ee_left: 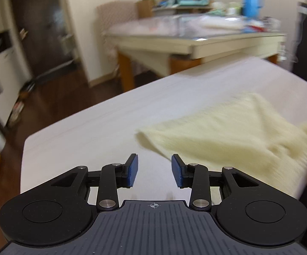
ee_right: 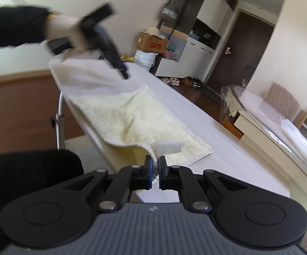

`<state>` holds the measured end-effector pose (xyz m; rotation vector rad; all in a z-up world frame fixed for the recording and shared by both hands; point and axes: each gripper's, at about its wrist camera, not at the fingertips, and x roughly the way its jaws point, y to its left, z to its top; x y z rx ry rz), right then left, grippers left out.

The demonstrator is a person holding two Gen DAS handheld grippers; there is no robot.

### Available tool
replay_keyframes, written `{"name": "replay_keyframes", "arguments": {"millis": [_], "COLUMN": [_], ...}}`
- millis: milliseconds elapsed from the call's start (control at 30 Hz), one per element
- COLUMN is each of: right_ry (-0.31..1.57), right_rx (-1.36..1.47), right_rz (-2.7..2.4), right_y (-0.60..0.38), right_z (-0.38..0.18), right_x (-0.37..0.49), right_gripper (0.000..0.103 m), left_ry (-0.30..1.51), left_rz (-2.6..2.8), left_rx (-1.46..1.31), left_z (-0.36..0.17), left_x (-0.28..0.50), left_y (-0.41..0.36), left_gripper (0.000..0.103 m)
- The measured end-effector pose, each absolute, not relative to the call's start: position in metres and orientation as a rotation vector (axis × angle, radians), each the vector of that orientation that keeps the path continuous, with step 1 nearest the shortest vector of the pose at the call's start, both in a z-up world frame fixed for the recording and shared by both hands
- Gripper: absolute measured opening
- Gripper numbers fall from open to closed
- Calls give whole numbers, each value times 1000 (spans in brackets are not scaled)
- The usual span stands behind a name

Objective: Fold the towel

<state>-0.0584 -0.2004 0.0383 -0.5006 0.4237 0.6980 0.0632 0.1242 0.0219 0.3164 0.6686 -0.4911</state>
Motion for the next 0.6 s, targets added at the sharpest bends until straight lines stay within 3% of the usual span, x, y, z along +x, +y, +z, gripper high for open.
{"name": "replay_keyframes", "arguments": {"millis": [333,533,600], "right_ry": [427,448,456], "right_rx": [-458,-445,-440], "right_rz": [674,663,661], "right_y": [-203,-202,-203], "right_z": [49,47,47], "right_x": [-52,-51,-52], "right_gripper": [6,6,6], "left_ry": [596,544,552], "left_rz": [-821,-816,-819], "left_rx": [580,779,813], "left_z": [-15,-30,-28], "left_x": [-37,-47,-50], "left_y": [89,75,74], "left_gripper": [37,21,10]}}
